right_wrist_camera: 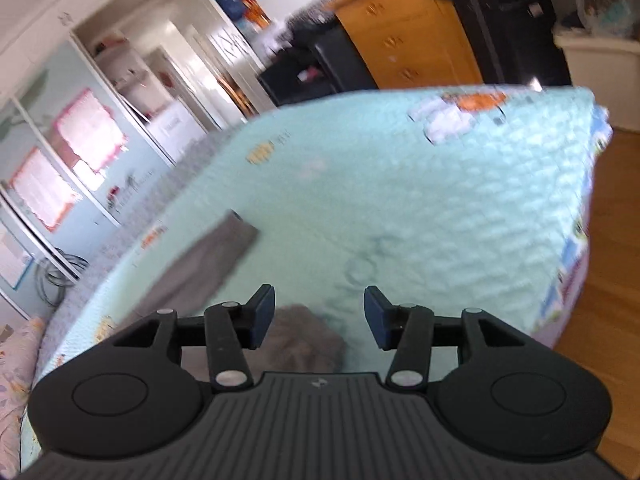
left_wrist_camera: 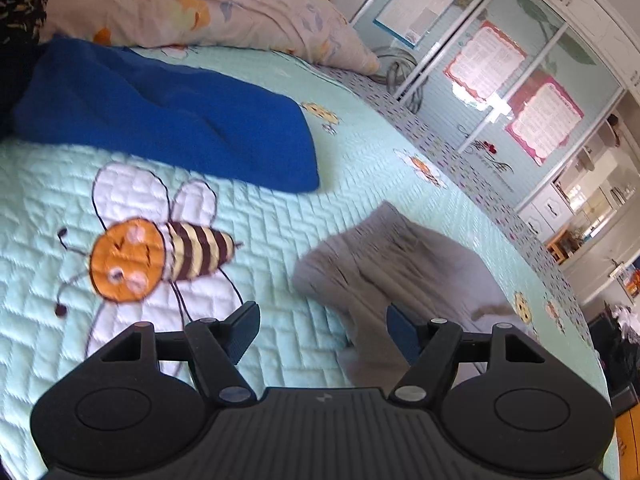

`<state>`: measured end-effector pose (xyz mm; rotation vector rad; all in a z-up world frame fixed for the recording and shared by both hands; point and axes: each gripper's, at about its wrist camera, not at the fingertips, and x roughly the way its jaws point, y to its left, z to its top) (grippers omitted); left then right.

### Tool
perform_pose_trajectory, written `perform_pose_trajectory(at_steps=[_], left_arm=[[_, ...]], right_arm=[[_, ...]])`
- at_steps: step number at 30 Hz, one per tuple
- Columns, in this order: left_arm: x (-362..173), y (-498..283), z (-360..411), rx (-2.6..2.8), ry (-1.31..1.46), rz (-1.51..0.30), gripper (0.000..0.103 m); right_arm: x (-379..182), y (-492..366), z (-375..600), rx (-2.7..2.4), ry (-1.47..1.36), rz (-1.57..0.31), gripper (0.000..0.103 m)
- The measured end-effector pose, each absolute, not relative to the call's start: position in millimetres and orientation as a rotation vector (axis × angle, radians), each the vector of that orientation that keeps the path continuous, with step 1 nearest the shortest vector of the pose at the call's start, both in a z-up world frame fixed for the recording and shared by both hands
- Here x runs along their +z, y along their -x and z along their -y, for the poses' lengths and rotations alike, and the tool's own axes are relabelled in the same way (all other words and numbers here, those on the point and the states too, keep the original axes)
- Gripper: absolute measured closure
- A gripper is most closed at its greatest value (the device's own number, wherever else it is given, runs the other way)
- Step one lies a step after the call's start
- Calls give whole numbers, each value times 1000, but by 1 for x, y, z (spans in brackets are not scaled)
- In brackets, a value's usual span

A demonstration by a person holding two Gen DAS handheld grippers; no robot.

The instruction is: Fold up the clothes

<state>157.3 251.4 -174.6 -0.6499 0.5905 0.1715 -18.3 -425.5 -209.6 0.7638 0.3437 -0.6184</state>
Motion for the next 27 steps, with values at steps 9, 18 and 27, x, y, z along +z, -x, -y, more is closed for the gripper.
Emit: perform_pose_trajectory(at_steps=[9, 18, 27], left_arm=[[-137, -214, -254, 64, 445, -624, 27], [-140, -331, -233, -15, 245, -792, 27], [-182, -424, -241, 9, 227, -955, 27]], right_arm=[[-194, -21, 440, -376, -843, -346, 41], [-199, -111, 486, -275, -845, -496, 41], [-229, -181, 523, -259, -770, -597, 38]])
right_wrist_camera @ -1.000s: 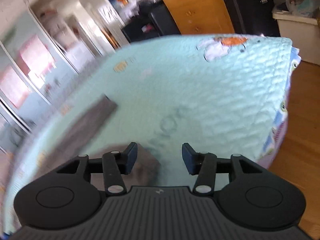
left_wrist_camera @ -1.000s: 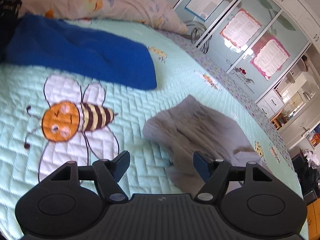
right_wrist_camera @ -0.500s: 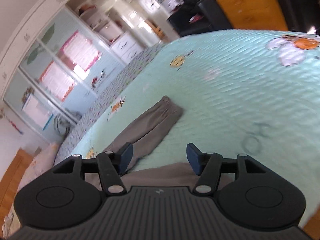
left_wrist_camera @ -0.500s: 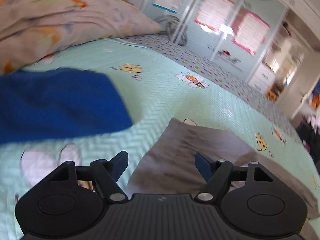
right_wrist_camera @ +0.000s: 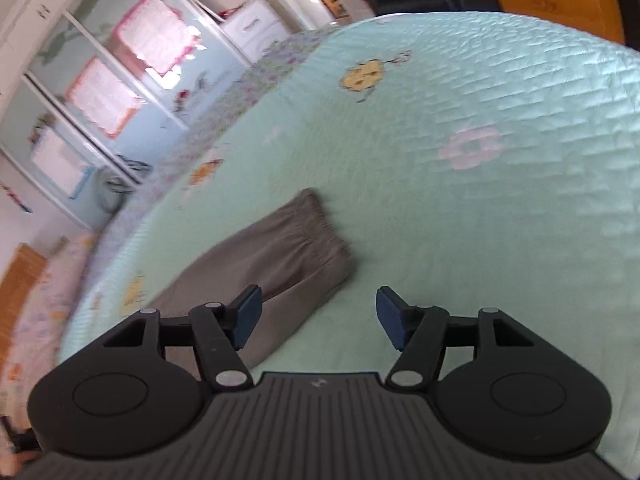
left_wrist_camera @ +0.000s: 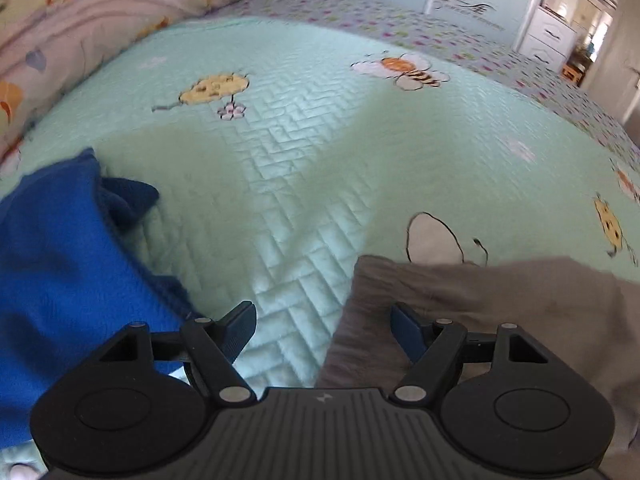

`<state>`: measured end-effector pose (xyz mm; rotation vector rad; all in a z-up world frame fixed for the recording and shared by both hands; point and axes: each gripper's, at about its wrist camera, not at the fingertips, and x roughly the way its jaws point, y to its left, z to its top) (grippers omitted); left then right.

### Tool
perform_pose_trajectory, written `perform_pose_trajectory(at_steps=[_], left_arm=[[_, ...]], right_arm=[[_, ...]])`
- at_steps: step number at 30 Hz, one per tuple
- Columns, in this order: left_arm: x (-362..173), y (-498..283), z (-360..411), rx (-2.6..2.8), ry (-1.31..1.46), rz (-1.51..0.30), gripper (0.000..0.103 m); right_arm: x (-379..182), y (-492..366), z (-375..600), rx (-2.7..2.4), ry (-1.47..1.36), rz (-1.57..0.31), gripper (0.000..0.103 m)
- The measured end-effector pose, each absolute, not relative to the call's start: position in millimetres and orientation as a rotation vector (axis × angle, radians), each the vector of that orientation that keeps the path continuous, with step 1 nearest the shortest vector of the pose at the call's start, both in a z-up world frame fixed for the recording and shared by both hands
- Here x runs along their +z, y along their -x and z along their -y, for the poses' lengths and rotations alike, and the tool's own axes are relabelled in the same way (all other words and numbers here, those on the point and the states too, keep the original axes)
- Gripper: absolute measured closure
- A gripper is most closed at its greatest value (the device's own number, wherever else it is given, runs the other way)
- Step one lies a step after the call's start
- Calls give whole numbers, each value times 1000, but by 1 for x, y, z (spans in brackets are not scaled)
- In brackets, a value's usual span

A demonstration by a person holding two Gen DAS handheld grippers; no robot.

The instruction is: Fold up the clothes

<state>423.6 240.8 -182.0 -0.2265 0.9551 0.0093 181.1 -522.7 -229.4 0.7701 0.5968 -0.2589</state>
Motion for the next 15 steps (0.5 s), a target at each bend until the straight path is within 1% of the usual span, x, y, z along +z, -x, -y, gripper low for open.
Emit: perform_pose_trajectory(at_steps=[2, 4, 6, 10, 15], left_arm=[[-183, -426, -249, -63, 341, -948, 27], [-186, -429, -258, -113, 461, -955, 27], [-190, -432, -263, -115, 518, -967, 27], [-200, -435, -273, -208, 654, -967, 27], [-196, -423, -278, -314, 728, -874, 27]], right_arm=[[-237, -188, 524, -278, -763, -603, 37], [-244, -193, 521, -279, -768, -601, 34], [-247, -192, 518, -287, -786, -577, 28], [-249, -187, 515, -294, -823, -542, 27], [-249, -185, 521, -302, -834, -544, 27]])
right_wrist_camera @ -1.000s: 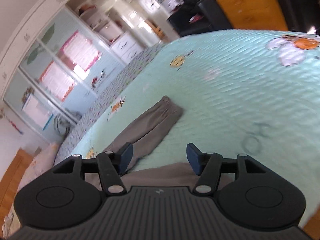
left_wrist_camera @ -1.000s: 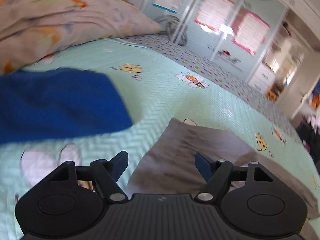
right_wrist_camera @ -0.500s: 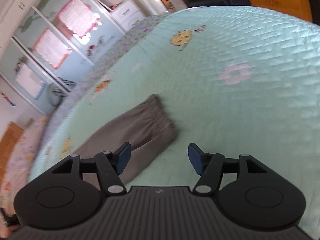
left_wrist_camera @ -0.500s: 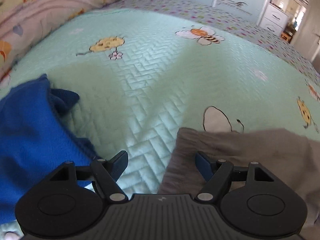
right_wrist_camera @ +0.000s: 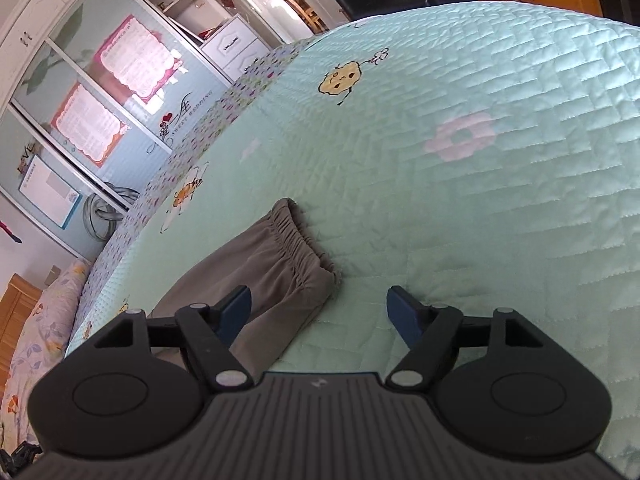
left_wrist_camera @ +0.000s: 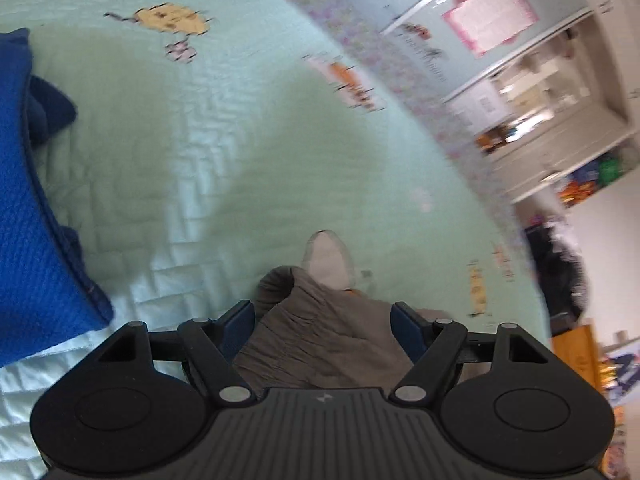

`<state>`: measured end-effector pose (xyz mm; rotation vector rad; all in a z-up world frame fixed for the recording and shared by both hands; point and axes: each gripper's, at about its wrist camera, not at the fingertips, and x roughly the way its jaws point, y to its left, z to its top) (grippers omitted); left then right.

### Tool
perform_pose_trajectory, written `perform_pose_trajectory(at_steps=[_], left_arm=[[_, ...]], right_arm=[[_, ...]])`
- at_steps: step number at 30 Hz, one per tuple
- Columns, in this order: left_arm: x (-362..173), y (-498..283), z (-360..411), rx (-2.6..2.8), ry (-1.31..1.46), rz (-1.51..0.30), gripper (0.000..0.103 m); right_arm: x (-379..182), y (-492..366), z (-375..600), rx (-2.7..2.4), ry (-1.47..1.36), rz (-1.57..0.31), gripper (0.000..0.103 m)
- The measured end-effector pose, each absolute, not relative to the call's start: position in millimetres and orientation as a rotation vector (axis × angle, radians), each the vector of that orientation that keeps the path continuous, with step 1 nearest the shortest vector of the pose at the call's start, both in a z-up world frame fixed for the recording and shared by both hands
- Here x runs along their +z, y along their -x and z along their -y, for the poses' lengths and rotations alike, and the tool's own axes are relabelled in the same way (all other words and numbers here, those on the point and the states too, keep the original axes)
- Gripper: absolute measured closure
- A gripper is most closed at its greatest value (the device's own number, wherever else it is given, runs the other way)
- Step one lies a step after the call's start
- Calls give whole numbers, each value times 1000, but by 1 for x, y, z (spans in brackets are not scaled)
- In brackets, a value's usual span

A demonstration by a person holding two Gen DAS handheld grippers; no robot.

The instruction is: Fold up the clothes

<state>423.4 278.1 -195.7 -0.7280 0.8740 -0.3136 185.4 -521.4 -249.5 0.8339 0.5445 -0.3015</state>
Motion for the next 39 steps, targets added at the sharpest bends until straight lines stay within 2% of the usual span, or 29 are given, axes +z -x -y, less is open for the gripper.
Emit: perform_pose_trajectory(at_steps=[3, 5, 6, 17, 32, 39], left_arm=[[-196, -425, -277, -325, 733, -870, 28], [-197, -430, -272, -290, 670, -911, 36], [-197, -431, -270, -282, 644, -918, 37], [-188, -418, -286, -303, 724, -806, 34], [-197, -435, -265, -350, 668, -876, 31], [-195, -435, -262, -312, 526, -899, 30]], right_arm=[[-249, -186, 520, -301, -834, -547, 27], [-249, -187, 520, -301, -834, -549, 27], [-249, -187, 519, -301, -834, -549, 27], [-253, -180, 523, -291, -881, -523, 27], [-251, -182, 519, -294, -863, -525, 25], [-252, -182, 519, -287, -875, -522, 25]])
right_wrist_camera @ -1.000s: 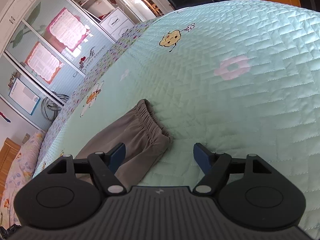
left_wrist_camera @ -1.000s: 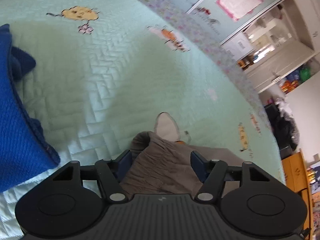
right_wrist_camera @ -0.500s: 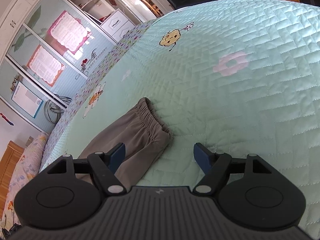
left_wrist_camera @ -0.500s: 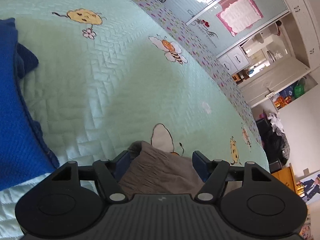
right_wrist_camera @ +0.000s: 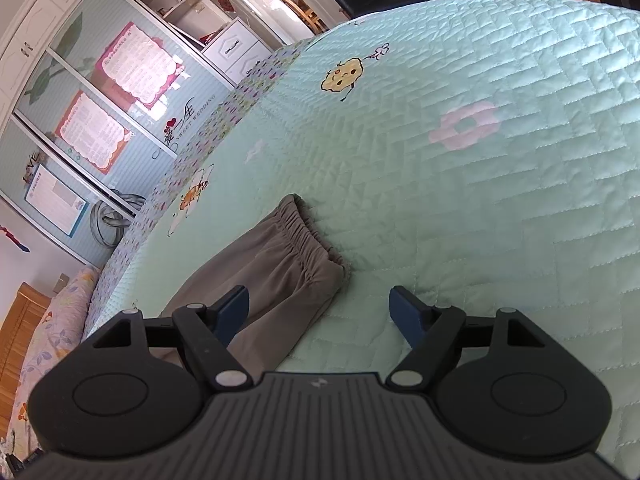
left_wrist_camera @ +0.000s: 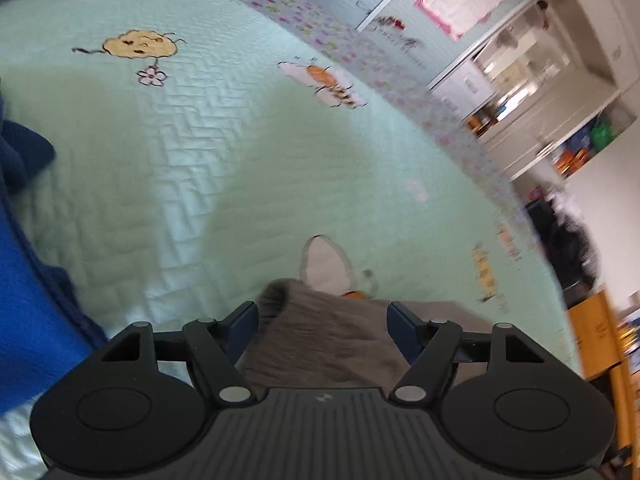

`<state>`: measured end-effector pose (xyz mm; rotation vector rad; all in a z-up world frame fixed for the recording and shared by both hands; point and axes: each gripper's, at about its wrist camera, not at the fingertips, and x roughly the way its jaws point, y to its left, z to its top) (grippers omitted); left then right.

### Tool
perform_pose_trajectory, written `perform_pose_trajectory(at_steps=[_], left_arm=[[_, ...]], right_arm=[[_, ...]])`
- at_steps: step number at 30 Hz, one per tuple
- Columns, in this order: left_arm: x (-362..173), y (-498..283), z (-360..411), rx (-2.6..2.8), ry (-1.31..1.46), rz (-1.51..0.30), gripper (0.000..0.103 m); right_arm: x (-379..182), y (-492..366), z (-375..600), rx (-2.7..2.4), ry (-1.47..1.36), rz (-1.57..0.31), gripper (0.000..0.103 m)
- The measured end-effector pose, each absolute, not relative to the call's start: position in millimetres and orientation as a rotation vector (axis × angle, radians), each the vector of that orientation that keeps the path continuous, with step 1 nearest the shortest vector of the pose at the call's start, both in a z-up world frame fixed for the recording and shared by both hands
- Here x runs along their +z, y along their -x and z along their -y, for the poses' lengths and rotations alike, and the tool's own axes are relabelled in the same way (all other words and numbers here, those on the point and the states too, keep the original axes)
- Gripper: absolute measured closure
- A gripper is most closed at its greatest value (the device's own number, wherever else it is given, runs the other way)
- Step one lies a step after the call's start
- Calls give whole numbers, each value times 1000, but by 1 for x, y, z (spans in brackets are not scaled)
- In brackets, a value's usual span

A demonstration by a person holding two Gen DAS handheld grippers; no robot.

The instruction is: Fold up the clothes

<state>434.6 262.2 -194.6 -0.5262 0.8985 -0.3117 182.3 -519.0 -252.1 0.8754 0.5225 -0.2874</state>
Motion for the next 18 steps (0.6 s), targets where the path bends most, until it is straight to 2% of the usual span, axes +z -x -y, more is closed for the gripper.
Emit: perform_pose_trajectory(at_steps=[5, 13, 18], left_arm=[[-188, -443, -246, -333, 430, -894, 30], [-180, -438, -248, -394, 478, -894, 29], [-184, -439, -255, -410, 550, -920, 27]], right_arm=[[-253, -183, 518, -293, -885, -515, 24], [-253, -185, 516, -299, -883, -513, 23], [-255, -185, 515, -299, -885, -503, 18]])
